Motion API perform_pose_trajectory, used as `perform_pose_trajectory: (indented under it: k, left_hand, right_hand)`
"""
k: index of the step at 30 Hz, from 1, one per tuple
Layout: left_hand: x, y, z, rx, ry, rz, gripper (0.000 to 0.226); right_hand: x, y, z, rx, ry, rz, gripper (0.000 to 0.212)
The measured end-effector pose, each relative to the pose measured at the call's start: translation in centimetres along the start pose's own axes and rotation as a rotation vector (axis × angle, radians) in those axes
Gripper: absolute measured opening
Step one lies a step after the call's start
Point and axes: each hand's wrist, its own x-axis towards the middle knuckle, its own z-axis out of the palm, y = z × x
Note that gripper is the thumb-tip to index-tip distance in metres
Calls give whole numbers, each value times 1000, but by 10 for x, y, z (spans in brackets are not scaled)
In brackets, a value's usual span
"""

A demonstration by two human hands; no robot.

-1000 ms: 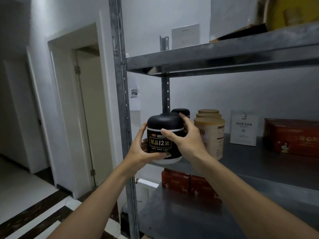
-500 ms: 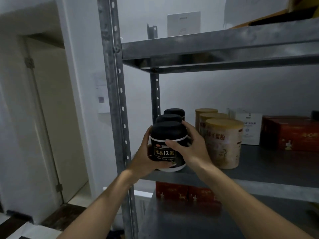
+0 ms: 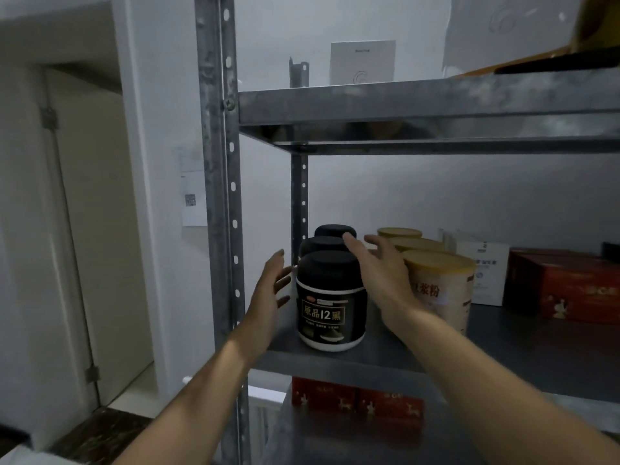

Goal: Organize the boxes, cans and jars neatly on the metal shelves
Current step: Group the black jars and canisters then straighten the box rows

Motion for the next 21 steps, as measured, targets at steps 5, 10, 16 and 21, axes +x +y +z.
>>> perform_pose_trajectory:
  k: [5, 10, 16, 21]
  left_hand:
    - [32, 7, 12, -11, 43, -134, 33]
    - [61, -3, 22, -91, 57, -201, 29]
    - [81, -23, 23, -68, -15, -79, 32]
    - [97, -15, 26, -86, -32, 34, 42]
  right_hand:
    - [52, -17, 8, -136, -115, 249, 59]
    - [92, -4, 20, -241, -186, 346, 83]
    - [110, 1, 20, -352, -253, 304, 77]
    - [128, -14, 23, -370, -204, 206, 87]
